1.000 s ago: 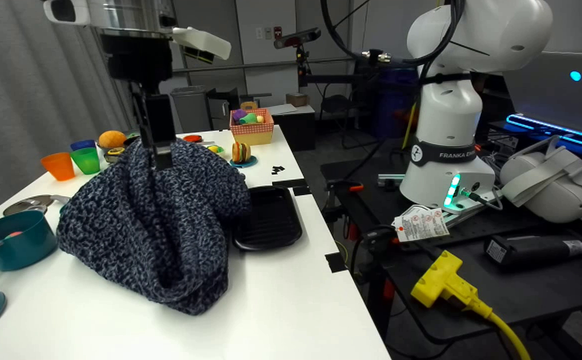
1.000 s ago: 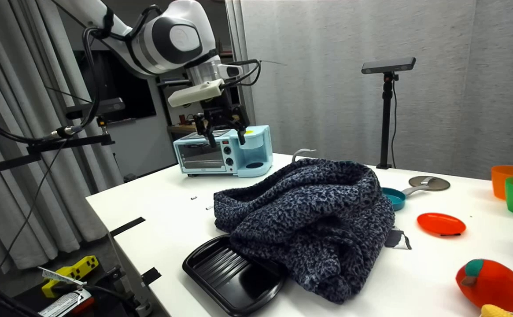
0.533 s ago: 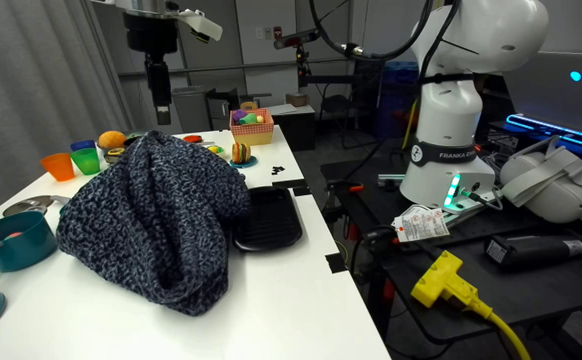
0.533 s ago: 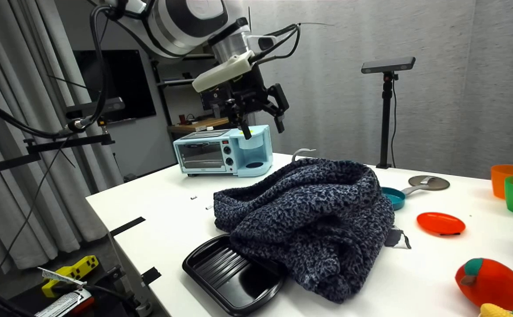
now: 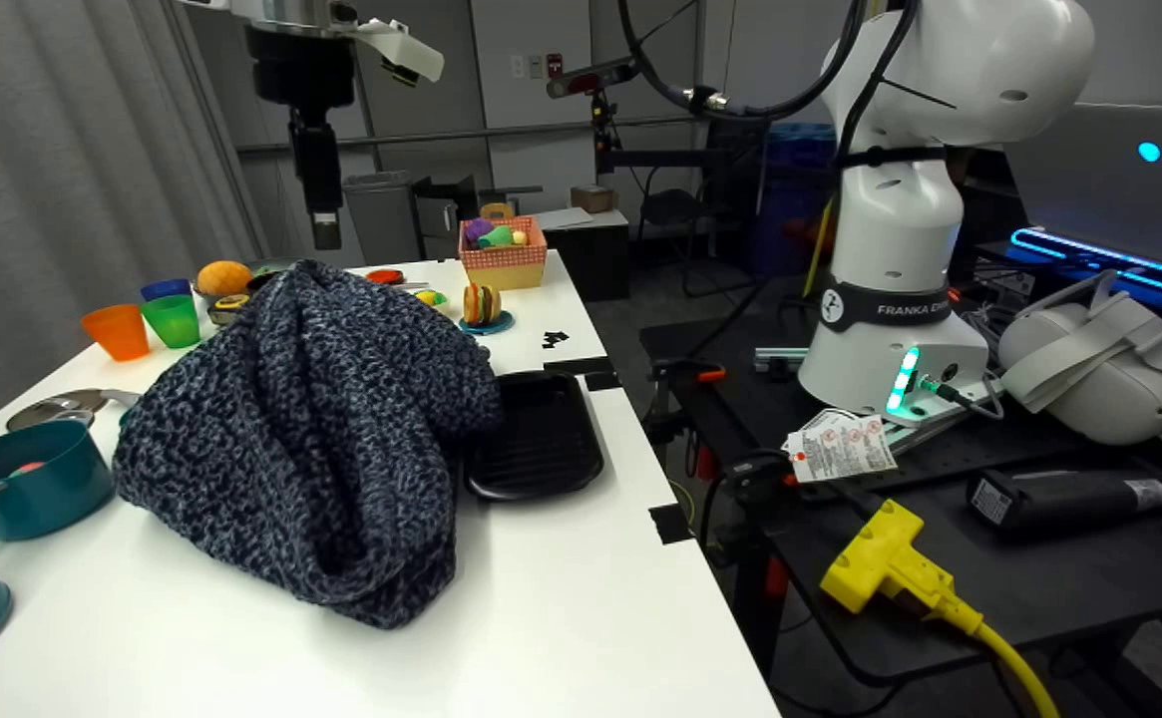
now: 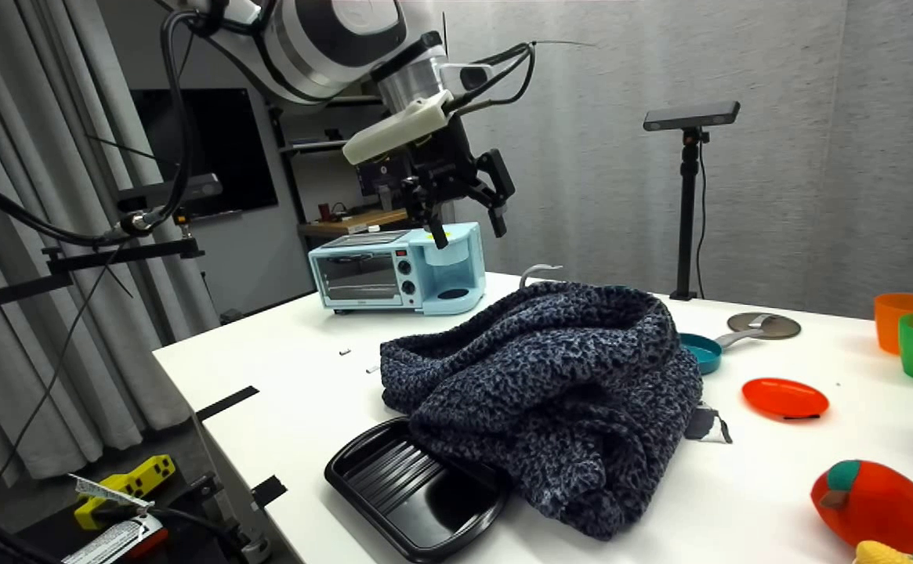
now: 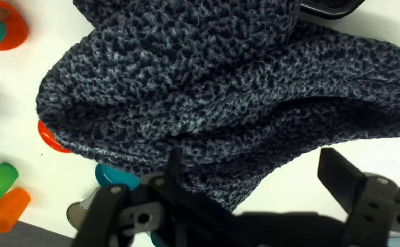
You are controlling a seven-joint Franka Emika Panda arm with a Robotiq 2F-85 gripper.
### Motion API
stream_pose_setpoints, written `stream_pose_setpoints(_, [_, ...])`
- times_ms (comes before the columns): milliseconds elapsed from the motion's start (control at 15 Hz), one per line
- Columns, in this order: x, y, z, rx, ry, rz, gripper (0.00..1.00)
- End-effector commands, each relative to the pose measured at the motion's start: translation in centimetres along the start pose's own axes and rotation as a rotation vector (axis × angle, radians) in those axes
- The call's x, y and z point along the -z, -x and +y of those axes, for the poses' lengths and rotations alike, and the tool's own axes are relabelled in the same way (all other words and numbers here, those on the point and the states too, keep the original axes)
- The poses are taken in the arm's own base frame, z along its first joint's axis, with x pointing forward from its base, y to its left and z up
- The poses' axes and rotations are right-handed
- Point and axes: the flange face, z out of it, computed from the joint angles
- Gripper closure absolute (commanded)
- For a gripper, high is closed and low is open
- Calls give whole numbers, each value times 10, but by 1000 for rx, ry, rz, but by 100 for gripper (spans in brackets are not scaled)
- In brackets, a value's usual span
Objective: Unfold the the grey cloth on the table
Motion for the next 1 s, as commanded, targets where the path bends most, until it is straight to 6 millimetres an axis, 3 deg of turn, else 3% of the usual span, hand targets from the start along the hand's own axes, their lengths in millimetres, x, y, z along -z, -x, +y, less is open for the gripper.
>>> stream_pose_setpoints(0, [-1,-1,8,-40,23,9,0])
stream_pose_setpoints(200, [-3,-3,12,-93,49,27,0])
stream_pose_setpoints(267, [-14,-7,38,-131,72,18,0])
stream_pose_setpoints(600, [-33,-8,105,-347,159,49,0])
stream_pose_setpoints(800, [-50,-13,134,-509,182,62,0])
stream_pose_setpoints(933, [-60,-18,142,-601,190,63,0])
